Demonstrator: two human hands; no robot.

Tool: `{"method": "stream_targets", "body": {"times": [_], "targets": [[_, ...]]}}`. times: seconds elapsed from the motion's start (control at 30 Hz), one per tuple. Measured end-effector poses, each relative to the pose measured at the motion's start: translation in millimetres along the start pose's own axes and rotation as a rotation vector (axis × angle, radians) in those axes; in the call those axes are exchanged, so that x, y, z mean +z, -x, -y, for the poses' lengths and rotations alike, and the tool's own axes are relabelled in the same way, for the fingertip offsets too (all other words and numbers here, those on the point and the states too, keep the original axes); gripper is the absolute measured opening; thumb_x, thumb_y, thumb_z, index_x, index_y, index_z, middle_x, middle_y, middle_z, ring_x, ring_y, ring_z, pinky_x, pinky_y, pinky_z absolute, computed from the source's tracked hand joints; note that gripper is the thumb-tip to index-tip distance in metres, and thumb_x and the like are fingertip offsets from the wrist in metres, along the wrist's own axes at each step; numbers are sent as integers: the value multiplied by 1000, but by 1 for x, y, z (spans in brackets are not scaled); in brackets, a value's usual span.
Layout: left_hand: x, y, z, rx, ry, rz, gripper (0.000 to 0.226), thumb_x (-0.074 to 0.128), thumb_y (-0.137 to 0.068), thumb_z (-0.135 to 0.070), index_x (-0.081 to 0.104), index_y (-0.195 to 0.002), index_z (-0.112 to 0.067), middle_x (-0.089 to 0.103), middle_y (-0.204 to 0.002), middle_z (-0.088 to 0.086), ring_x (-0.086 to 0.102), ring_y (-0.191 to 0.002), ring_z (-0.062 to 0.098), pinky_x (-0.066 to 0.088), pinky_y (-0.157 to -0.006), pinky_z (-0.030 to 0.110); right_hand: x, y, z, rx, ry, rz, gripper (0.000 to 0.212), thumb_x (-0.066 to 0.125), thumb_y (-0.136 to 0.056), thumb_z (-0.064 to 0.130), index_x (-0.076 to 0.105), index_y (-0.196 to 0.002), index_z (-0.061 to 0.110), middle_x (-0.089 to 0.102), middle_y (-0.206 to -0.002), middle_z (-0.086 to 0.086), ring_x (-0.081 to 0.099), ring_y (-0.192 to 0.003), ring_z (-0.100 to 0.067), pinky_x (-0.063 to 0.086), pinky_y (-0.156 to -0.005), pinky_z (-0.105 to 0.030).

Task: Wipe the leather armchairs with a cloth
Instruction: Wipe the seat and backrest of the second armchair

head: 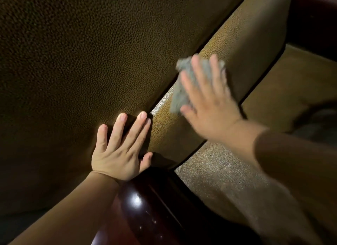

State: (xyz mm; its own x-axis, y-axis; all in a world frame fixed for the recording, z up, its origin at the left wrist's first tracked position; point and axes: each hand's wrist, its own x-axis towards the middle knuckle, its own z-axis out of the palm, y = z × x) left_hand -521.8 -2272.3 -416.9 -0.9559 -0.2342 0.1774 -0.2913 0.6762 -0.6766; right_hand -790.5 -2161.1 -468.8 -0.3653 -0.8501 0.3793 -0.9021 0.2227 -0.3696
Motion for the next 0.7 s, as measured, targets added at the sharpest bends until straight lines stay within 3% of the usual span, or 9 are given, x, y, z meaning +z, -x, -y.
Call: {"method": "stream_targets", "body": {"times": [0.1, 0.17, 0.23, 0.3, 0.37, 0.43, 0.5, 0.6, 0.7], "targets": [[1, -1, 1, 17, -10, 31, 86, 47, -91, -66, 33, -165, -25, 34, -169, -7, 9, -163, 29, 3, -128, 53, -9, -35, -27, 390, -68, -69, 71, 31, -105, 45, 12, -166, 14, 0, -173, -18, -5, -156, -50, 7, -125, -65], [-7, 1, 0, 26, 25, 83, 86, 50, -91, -63, 32, -166, -25, 32, -171, -6, 11, -162, 32, 7, -127, 55, -8, -31, 0, 505, -105, -52, 72, 24, -106, 47, 6, -166, 13, -7, -172, -20, -10, -156, -50, 5, -125, -64], [-21, 2, -7, 65, 168, 160, 93, 64, -85, -54, 31, -166, -21, 28, -172, 5, 18, -159, 37, 16, -122, 57, -6, -3, 36, 340, -118, 70, 76, 28, -105, 51, 6, -166, 12, -8, -172, -20, -13, -155, -50, 7, -125, -66], [-37, -13, -16, 148, 312, 221, 105, 76, -77, -46, 29, -164, -11, 28, -170, 21, 18, -159, 39, 15, -125, 51, -9, 26, 46, 107, -150, 181, 78, 35, -103, 53, 13, -166, 13, -3, -173, -17, -11, -156, -48, 15, -123, -67], [-45, -58, -17, 243, 375, 175, 97, 73, -83, -43, 33, -160, 0, 35, -163, 26, 20, -158, 39, 11, -131, 49, -19, 18, 11, -123, -93, 194, 74, 36, -103, 51, 19, -165, 13, 5, -173, -16, -2, -158, -46, 15, -125, -64], [-40, -116, -19, 308, 417, 134, 85, 67, -89, -41, 42, -154, 7, 41, -159, 31, 28, -154, 44, 15, -131, 53, -30, -14, -41, -193, 60, 130, 68, 30, -106, 45, 20, -163, 11, 10, -172, -20, 7, -157, -48, 16, -126, -63], [-32, -162, -25, 378, 406, 139, 87, 63, -91, -48, 41, -156, 7, 33, -163, 31, 23, -156, 47, 14, -130, 56, -43, -54, -92, 55, 64, 57, 65, 24, -106, 40, 15, -164, 12, 6, -173, -19, 4, -157, -46, 18, -125, -64], [-21, -177, -38, 426, 411, 160, 99, 52, -93, -66, 28, -163, -1, 18, -172, 22, 11, -160, 46, 9, -130, 58, -52, -85, -120, 511, -173, -77, 65, 20, -106, 40, 8, -166, 18, -6, -174, -12, -8, -159, -37, 10, -128, -59], [-12, -171, -41, 410, 414, 104, 100, 54, -90, -66, 29, -164, -3, 18, -172, 19, 12, -160, 44, 7, -130, 57, -33, -54, -86, 416, -196, 3, 68, 26, -106, 42, 6, -167, 21, -13, -173, -14, -13, -158, -41, 7, -126, -63]]}}
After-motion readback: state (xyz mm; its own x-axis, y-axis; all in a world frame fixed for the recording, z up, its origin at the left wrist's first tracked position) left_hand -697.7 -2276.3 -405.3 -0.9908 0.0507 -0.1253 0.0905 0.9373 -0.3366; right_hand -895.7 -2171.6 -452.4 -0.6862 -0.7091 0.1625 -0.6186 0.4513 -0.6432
